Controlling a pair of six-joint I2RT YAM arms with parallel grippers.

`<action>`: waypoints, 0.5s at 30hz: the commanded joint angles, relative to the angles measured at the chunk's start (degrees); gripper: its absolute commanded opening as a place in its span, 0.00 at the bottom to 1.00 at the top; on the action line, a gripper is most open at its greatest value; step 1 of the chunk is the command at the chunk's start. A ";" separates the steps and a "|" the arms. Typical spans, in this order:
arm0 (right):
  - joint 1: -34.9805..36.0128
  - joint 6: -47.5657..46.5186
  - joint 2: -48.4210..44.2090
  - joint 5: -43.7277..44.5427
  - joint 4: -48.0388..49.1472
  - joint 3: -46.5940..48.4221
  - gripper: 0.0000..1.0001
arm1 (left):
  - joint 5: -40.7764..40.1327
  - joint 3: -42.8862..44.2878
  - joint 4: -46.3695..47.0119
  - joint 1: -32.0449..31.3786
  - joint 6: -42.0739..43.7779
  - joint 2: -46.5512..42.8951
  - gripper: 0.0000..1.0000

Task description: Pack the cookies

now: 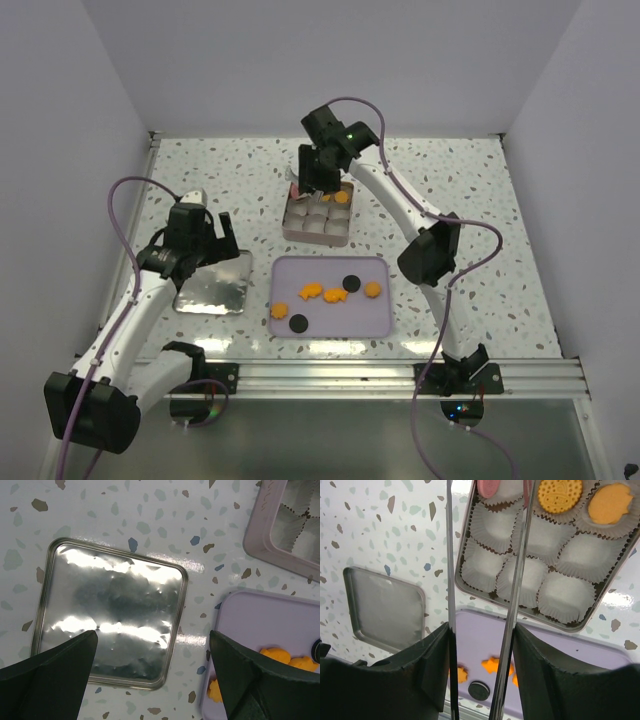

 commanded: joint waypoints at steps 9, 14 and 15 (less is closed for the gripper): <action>-0.34 -0.29 -4.42 -0.29 2.08 0.41 0.52 | -0.76 0.50 1.28 0.08 0.18 0.11 1.00; 0.19 0.24 -8.99 -0.91 2.18 -2.41 0.52 | -0.58 0.41 1.28 -0.01 0.18 -0.06 1.00; 0.80 -0.02 -9.52 -0.56 1.91 -2.84 0.52 | -0.67 0.33 1.28 -0.01 0.18 -0.15 1.00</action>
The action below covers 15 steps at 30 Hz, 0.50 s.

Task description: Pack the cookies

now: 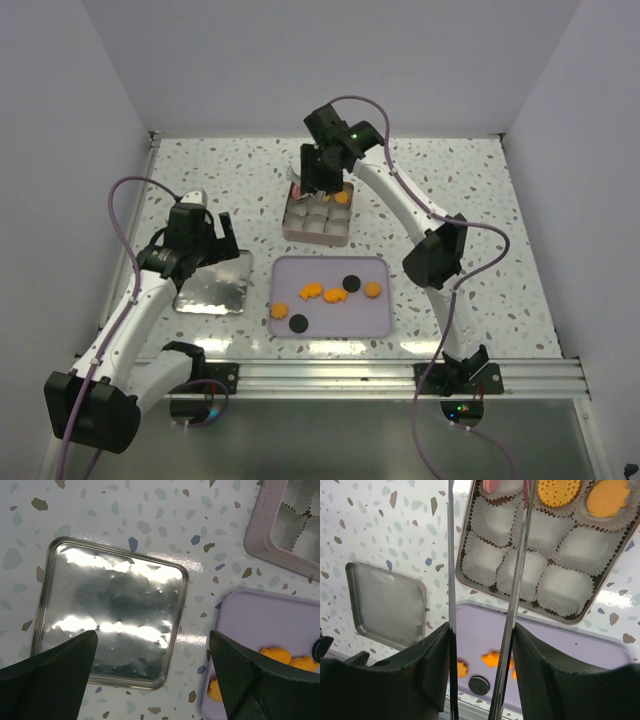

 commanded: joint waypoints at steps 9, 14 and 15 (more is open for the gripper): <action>8.76 -2.42 -20.42 8.72 0.22 -14.41 0.52 | 1.24 0.24 1.92 -0.01 0.79 -0.68 1.00; 13.34 -0.23 -27.37 10.84 0.66 -24.62 0.52 | 2.03 0.15 2.10 -0.01 1.15 -0.94 1.00; 14.48 0.21 -29.64 11.11 0.92 -27.94 0.52 | 2.12 0.24 2.18 -0.01 1.15 -1.03 1.00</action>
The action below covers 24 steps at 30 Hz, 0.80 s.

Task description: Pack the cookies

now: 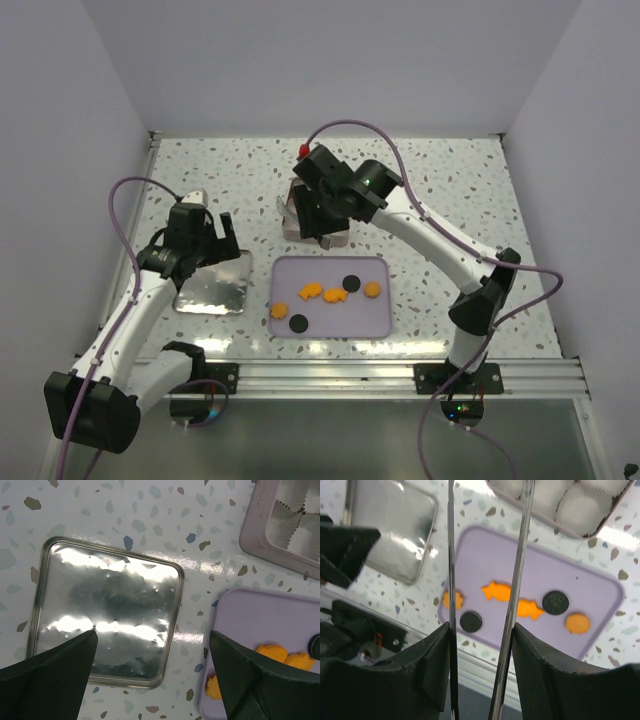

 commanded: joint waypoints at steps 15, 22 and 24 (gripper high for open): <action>10.47 10.36 -14.54 4.56 0.64 -27.39 0.54 | 1.12 -0.20 2.43 -0.10 1.10 -3.38 1.00; 12.32 11.51 -13.76 2.63 0.37 -29.96 0.54 | 0.76 -0.20 2.34 -0.27 0.93 -3.20 1.00; 13.20 11.24 -12.71 2.01 0.72 -29.44 0.54 | 0.68 -0.20 2.25 -0.45 1.02 -3.21 1.00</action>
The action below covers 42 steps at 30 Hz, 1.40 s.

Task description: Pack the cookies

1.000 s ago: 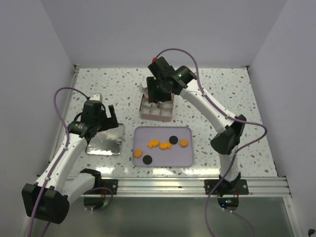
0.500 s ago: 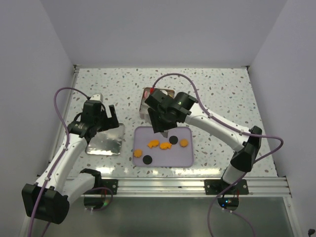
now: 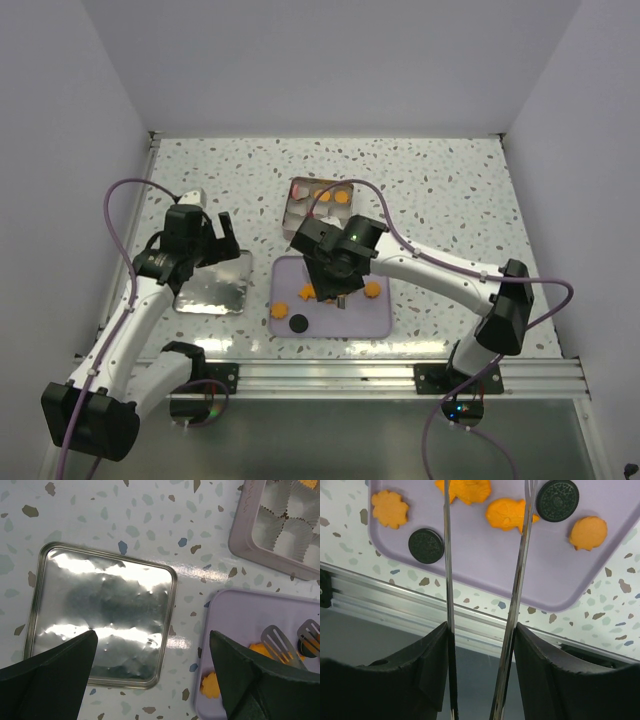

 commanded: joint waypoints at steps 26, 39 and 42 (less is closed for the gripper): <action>4.14 0.20 5.50 -3.89 -3.89 3.43 0.49 | -2.59 0.08 1.84 -0.60 0.12 -1.72 1.00; 4.23 -0.42 5.94 -3.19 -7.32 6.33 0.35 | -2.33 0.17 1.92 -0.51 0.20 -1.64 1.00; 4.14 -0.16 6.81 -2.31 -8.72 9.75 0.32 | -2.15 0.08 1.92 -0.51 0.38 -1.46 1.00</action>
